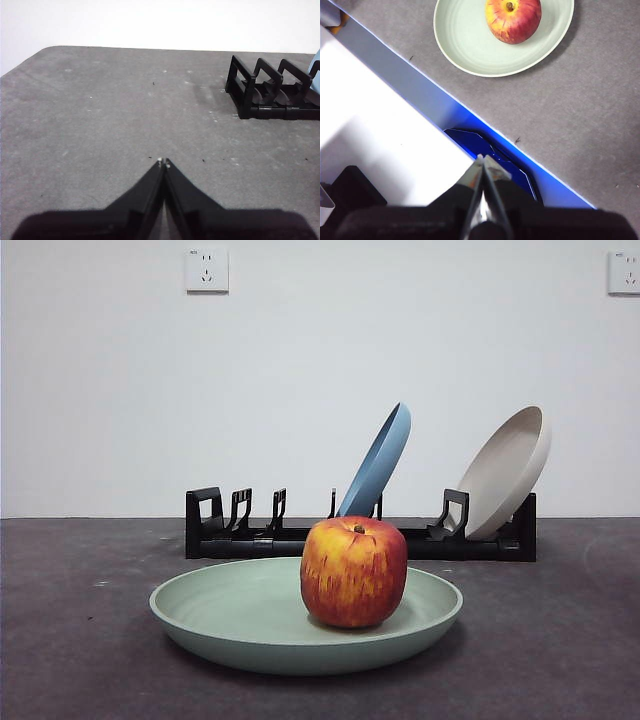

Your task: Take the green plate from the plate rack,put the plate on the table,take the apple from the table,put the apple in the plate

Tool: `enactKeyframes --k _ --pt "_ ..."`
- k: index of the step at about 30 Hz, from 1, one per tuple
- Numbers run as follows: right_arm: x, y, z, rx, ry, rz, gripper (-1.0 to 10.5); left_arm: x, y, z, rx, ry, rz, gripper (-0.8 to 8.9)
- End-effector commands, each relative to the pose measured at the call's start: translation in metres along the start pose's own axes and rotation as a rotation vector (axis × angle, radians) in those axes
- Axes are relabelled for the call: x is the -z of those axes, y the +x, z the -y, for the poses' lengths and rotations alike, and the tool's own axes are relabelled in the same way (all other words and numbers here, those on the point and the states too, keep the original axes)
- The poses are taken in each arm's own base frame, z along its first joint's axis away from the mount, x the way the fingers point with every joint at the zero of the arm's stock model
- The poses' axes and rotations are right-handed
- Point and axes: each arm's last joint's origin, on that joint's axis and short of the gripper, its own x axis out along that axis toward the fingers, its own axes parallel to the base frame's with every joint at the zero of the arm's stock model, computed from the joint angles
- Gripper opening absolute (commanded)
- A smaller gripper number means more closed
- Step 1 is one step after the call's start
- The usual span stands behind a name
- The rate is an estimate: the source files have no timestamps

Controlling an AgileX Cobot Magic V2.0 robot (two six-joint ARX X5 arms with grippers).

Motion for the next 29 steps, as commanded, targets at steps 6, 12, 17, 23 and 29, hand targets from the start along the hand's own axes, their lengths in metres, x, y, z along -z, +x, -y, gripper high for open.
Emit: enactKeyframes --k 6,12,17,23,29 --pt "-0.01 -0.01 0.012 0.089 -0.047 0.195 0.0 0.004 0.001 0.0 -0.003 -0.007 -0.009 -0.03" --pt "-0.016 -0.025 0.036 0.252 0.058 0.566 0.0 0.004 0.001 0.0 -0.003 -0.007 -0.009 -0.03" --pt "0.003 -0.014 0.056 0.352 0.048 0.742 0.0 0.004 0.001 0.0 -0.003 -0.007 -0.009 -0.03" --pt "0.033 0.015 0.074 0.478 0.05 0.897 0.0 0.004 0.001 0.0 -0.003 -0.007 -0.009 -0.03" --pt "0.056 0.042 0.082 0.517 0.025 0.979 0.0 0.004 0.001 0.0 -0.003 -0.007 -0.009 -0.03"
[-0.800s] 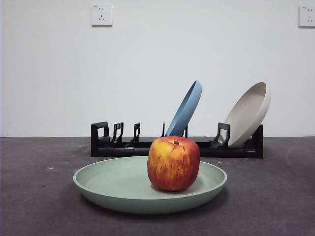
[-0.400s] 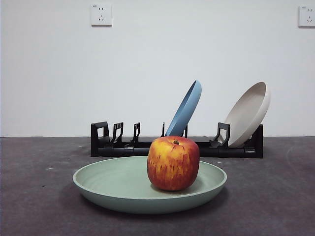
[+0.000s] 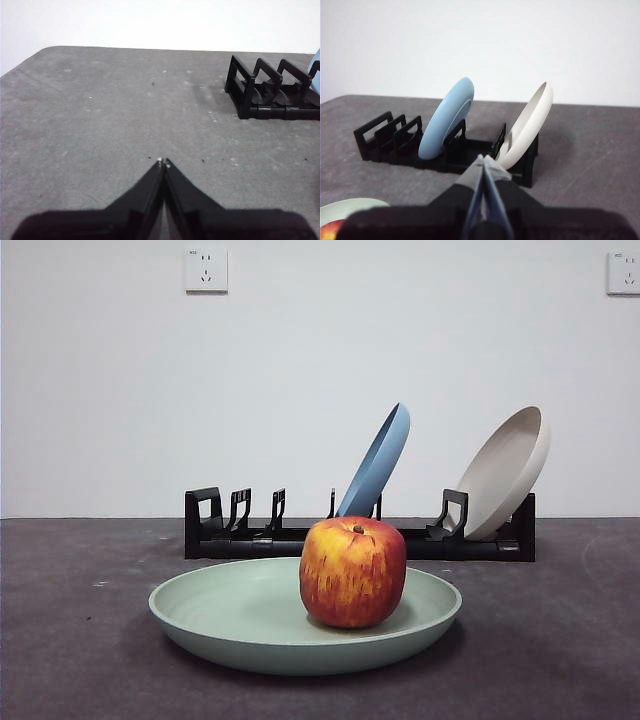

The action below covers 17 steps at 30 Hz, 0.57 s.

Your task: Take the green plate from the plate rack,put the plate on the table,take the apple from the table,put the apple in the plate

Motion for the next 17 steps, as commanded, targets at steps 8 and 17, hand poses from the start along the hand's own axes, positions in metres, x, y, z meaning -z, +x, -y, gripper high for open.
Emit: enactKeyframes --k 8,17 --pt "0.046 -0.001 0.001 0.01 -0.002 -0.01 0.0 0.004 0.001 0.0 -0.003 -0.007 -0.009 -0.03" --pt "0.063 -0.003 0.001 0.012 0.013 -0.085 0.0 0.004 0.001 0.0 -0.003 -0.007 -0.009 -0.03"
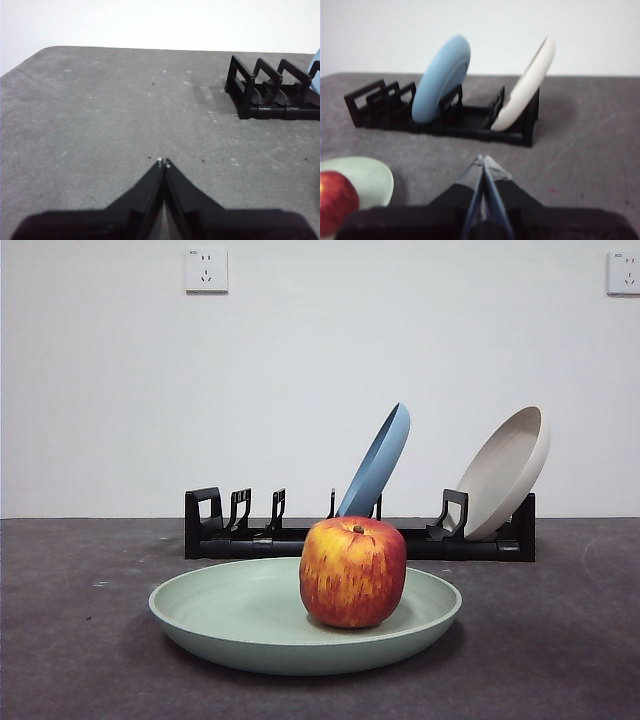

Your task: Take the green plate from the plate rack,put the plate on the table,take the apple from the table,put the apple in the plate

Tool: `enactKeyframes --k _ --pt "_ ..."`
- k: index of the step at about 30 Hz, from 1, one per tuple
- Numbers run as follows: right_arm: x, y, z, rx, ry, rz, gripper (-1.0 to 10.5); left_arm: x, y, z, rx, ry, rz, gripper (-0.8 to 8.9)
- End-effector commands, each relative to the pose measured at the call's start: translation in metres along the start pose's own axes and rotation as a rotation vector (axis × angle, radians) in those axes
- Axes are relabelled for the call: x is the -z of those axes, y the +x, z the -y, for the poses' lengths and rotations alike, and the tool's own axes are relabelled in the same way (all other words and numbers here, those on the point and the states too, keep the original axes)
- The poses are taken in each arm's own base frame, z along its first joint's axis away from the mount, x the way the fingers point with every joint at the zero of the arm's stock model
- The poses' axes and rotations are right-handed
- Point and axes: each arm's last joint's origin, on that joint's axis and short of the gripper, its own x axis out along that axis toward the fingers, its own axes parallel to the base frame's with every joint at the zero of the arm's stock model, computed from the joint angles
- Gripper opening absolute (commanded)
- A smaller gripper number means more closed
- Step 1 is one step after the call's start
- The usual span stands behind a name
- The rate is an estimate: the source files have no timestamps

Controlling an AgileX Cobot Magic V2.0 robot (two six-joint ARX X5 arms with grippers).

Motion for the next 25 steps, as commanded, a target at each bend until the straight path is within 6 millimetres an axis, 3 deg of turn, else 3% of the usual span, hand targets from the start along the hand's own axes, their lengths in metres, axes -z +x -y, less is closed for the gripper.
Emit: enactKeyframes --k 1,10,25 --pt "0.007 0.001 0.0 0.007 0.0 -0.021 0.0 0.004 0.001 0.0 -0.003 -0.007 -0.009 -0.03" --pt "0.022 0.001 0.0 0.004 0.028 -0.126 0.0 0.004 0.001 0.0 -0.003 -0.007 -0.009 -0.03" --pt "0.022 0.001 0.0 0.004 0.029 -0.13 0.0 0.004 0.001 0.0 -0.003 -0.007 -0.008 -0.03"
